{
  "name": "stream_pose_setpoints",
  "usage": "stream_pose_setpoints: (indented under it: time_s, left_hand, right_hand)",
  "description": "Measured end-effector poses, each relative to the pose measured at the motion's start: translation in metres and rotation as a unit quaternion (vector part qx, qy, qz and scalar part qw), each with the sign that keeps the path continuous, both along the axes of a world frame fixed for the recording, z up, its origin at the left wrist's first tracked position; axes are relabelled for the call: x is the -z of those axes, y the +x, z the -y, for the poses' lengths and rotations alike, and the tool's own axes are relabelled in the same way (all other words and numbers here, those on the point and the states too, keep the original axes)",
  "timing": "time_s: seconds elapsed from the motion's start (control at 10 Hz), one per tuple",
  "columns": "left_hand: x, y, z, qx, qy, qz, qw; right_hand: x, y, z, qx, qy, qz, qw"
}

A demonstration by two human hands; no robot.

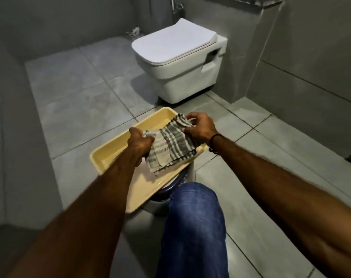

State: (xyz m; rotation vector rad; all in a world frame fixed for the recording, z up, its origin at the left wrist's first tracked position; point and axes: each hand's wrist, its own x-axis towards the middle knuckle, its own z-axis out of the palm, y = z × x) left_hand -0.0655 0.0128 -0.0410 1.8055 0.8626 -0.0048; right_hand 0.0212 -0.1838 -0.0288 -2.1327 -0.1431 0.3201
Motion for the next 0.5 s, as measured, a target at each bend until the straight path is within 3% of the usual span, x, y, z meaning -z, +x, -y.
stream_pose_setpoints:
  time_s: [0.1, 0.3, 0.4, 0.5]
  left_hand:
    - [0.037, -0.013, -0.023, -0.005, -0.008, -0.053, 0.999]
    - [0.082, -0.004, -0.027, 0.006, 0.030, -0.115, 0.993]
    - [0.086, 0.001, -0.022, 0.054, 0.109, -0.134, 0.984]
    - [0.075, 0.015, -0.010, 0.163, 0.324, -0.091, 0.927]
  right_hand:
    - [0.041, 0.002, -0.033, -0.071, -0.087, -0.011, 0.994]
    - [0.097, 0.010, -0.041, -0.069, -0.084, -0.060, 0.992]
    - [0.099, 0.014, -0.032, -0.030, -0.037, -0.053, 0.997]
    - [0.084, 0.022, 0.000, 0.079, 0.066, -0.032, 0.994]
